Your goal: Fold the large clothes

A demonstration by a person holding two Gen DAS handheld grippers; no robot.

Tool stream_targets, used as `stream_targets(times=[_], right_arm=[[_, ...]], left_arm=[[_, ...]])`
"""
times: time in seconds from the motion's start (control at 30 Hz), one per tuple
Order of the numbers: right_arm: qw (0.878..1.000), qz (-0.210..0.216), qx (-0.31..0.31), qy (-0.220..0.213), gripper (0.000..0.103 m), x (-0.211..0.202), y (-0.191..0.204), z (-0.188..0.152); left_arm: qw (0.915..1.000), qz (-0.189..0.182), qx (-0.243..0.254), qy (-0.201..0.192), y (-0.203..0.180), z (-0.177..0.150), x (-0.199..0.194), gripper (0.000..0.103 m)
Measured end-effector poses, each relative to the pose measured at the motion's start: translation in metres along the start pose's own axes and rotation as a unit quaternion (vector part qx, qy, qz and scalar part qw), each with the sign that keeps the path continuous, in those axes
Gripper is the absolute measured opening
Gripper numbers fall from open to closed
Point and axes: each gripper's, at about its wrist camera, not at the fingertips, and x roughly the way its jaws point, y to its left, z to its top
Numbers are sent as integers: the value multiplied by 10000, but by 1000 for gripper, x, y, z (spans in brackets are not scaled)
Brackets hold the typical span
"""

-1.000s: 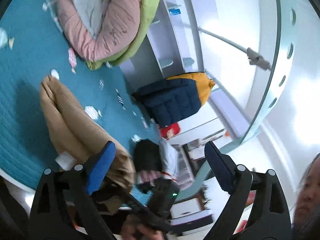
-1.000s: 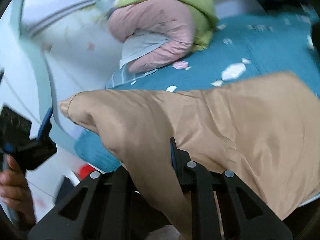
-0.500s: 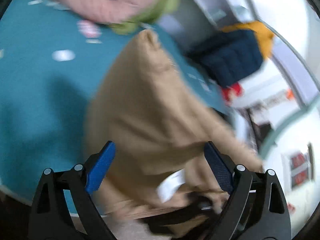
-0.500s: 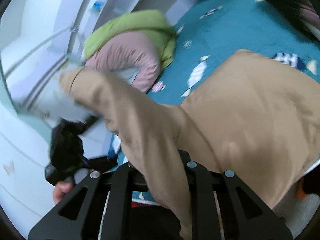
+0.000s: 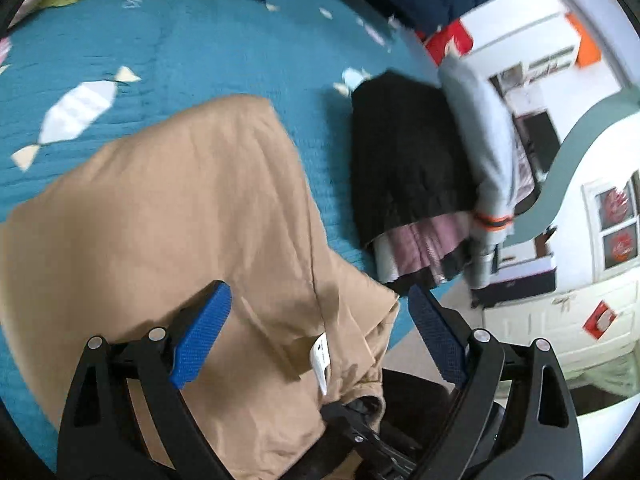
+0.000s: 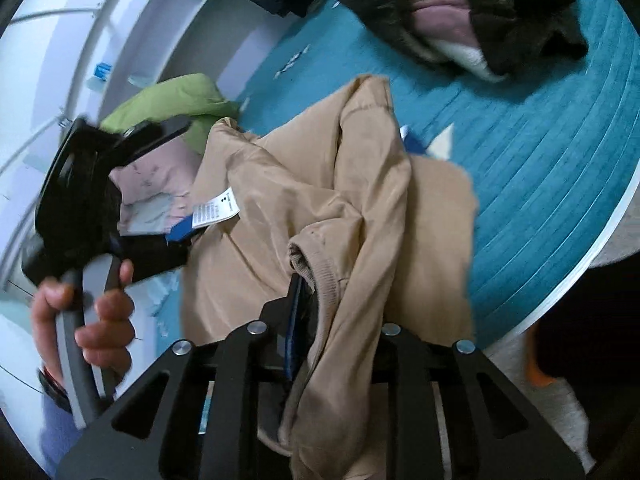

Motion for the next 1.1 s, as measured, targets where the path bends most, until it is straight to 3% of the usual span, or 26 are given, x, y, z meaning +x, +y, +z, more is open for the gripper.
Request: stream_targets(times=[0.07, 0.17, 0.27, 0.33, 0.43, 0.57, 0.7, 0.8, 0.87, 1.03, 1.1], right_arm=[[9999, -139, -75, -43, 28, -4, -2, 6], [9991, -361, -192, 91, 36, -4, -1, 10], [9965, -560, -625, 2, 43, -16, 10, 18], [9941, -678, -846, -35, 45, -22, 12, 26], [9891, -951, -1127, -26, 51, -31, 13, 33], [9882, -913, -1230, 17, 52, -42, 19, 31], [9847, -729, -1580, 37, 52, -37, 41, 30], [9879, -873, -1249, 283, 52, -30, 30, 33], [9913, -810, -881, 556, 52, -28, 20, 30], [9887, -847, 13, 1238, 58, -29, 0, -11], [9871, -648, 280, 1435, 58, -19, -3, -28]], left_arm=[[9999, -77, 96, 9, -9, 7, 0, 90], [9982, -433, 240, -352, -17, 1, -31, 90], [9950, -168, 267, -943, 0, -21, -81, 91], [9914, 294, 46, -1273, 22, -43, -104, 91], [9865, 664, -577, -1378, 70, -86, -118, 91], [9770, 581, -1652, -1215, 126, -134, -104, 91], [9737, 330, -1962, -1114, 140, -156, -86, 91], [9779, 26, -1888, -901, 133, -159, -72, 91], [9818, 51, -1685, -872, 125, -161, -69, 91], [9814, -105, -1737, -811, 123, -159, -63, 91], [9825, -92, -1676, -808, 119, -158, -62, 91]])
